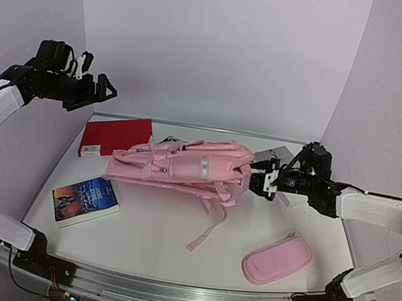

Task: Pack the student bag
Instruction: Adjust the student bag at the center of the board, then pick up the student bag at the center of the board.

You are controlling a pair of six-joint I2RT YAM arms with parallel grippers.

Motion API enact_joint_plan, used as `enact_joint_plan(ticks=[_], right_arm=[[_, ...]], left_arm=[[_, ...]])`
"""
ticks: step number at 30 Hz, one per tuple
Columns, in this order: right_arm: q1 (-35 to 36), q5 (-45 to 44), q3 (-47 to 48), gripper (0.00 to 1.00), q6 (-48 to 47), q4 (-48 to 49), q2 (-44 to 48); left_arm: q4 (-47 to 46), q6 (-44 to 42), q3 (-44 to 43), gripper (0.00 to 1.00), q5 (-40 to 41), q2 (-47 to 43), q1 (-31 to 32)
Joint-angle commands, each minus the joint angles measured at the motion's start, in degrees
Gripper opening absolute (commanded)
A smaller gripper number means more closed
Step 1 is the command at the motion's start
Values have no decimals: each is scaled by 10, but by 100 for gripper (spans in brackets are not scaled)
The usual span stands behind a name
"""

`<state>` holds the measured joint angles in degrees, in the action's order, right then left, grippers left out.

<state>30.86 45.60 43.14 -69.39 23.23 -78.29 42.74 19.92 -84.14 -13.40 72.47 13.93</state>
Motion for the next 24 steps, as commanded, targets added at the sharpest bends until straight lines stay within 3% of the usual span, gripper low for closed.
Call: enact_joint_plan(ticks=[1,5,8,14,19,24], right_arm=[[-6,-32,-27,63,-94,-154,49],[-6,-79,-28,90,-115,-309,98],[-6,-126,-33,98,-117,-411,129],[-6,-240,-12,98,-37,-512,125],[-8,-310,94,98,167,-559,38],[-26,-270,232,98,393,-604,-72]], left_arm=[[74,23,-9,100,-28,36,1],[74,28,32,100,-39,32,2],[97,30,57,100,-42,35,2],[123,48,123,100,-62,34,2],[114,70,159,100,-78,42,2],[77,93,183,100,-115,77,3]])
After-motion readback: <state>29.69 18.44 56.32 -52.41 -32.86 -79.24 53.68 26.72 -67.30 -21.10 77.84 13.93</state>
